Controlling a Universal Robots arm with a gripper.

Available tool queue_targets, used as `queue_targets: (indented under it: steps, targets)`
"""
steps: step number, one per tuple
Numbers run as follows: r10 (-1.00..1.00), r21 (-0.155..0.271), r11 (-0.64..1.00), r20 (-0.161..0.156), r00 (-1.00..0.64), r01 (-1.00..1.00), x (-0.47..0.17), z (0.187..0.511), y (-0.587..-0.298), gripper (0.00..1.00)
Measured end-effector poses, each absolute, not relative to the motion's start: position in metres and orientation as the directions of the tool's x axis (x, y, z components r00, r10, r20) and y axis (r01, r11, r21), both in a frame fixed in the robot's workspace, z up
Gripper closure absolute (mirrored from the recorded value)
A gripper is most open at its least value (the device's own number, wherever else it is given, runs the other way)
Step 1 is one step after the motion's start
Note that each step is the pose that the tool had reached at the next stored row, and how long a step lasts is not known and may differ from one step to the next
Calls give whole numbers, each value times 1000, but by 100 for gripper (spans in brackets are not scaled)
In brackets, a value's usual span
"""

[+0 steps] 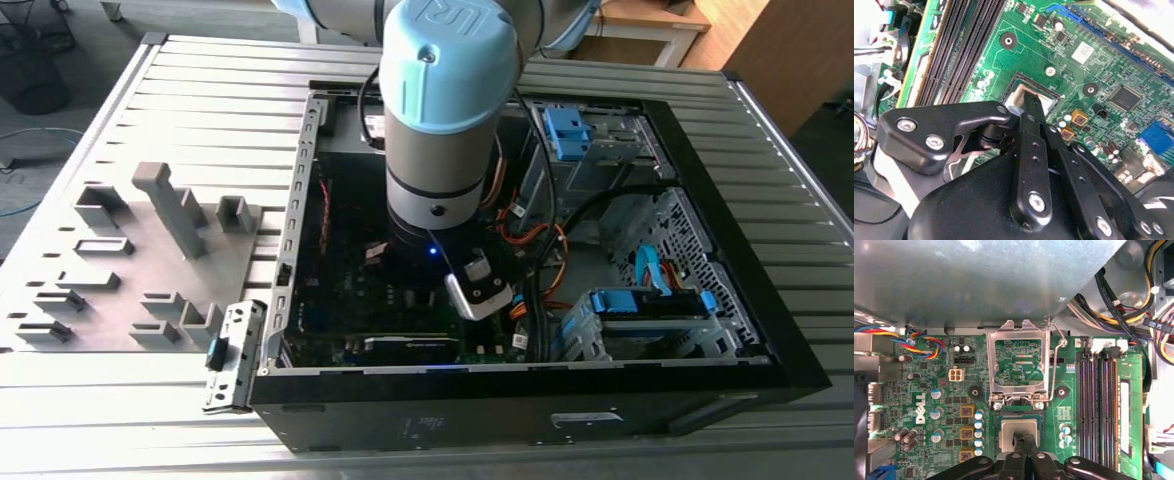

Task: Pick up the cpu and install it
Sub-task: 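Place the cpu into insertion slot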

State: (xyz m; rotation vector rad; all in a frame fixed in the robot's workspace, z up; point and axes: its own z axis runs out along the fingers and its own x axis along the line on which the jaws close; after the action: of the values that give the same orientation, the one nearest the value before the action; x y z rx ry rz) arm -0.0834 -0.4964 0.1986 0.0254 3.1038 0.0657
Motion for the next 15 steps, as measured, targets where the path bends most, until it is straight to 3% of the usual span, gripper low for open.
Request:
queue_targets:
  steps: [15]
  targets:
    - [17, 42, 999, -36, -999, 16, -83, 194, -496, 89]
